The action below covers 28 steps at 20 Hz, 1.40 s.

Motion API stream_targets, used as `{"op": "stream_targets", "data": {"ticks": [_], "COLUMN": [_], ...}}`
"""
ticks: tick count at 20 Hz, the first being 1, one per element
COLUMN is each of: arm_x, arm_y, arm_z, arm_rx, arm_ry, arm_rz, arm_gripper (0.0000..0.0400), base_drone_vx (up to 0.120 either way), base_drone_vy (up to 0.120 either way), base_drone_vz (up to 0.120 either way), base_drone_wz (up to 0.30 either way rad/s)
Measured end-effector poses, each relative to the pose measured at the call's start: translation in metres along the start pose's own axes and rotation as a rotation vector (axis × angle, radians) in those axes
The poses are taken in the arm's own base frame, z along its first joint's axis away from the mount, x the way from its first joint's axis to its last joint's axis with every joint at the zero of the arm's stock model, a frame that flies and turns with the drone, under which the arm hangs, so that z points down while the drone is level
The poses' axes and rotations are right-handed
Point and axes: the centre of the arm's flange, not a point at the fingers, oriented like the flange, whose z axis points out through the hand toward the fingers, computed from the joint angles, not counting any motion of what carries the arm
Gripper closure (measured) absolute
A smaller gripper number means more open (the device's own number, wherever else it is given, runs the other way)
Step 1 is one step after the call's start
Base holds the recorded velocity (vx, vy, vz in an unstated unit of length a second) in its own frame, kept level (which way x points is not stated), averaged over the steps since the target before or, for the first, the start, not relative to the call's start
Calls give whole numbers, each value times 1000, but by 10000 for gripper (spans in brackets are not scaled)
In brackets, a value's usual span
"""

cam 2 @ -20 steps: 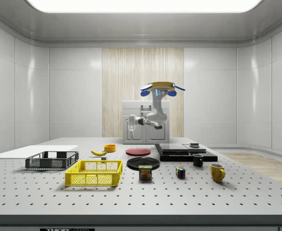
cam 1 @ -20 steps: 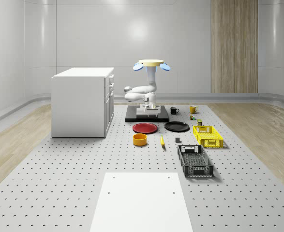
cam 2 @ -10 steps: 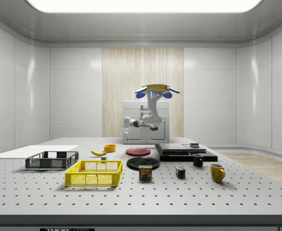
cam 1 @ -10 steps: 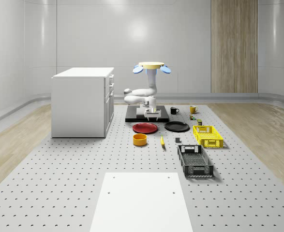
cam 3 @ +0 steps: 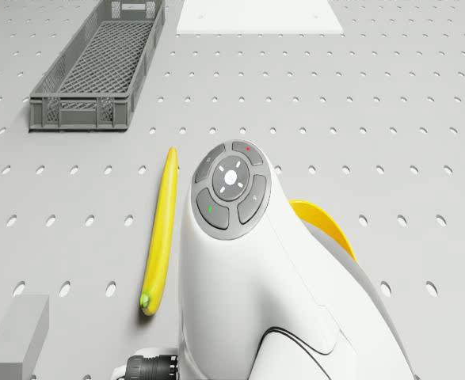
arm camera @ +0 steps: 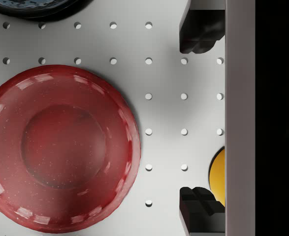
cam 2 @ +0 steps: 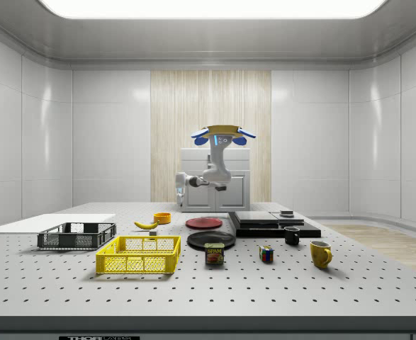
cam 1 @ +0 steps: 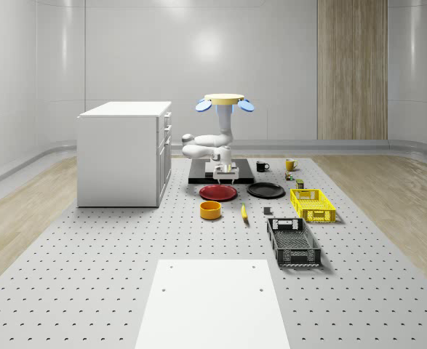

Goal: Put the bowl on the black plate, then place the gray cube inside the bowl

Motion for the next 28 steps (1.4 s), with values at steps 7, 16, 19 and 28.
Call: {"op": "stream_targets", "data": {"ticks": [7, 16, 19, 28], "arm_x": [0, 0, 0, 0], "arm_y": [0, 0, 0, 0], "arm_z": [0, 0, 0, 0], "arm_rx": [0, 0, 0, 0], "arm_ry": [0, 0, 0, 0], "arm_rz": [0, 0, 0, 0], "arm_gripper": [0, 0, 0, 0], "base_drone_vx": [120, 120, 120, 116], "base_drone_vy": [0, 0, -13, -44], "base_drone_vz": [0, 0, 0, 0], "base_drone_wz": [0, 0, 0, 0]}}
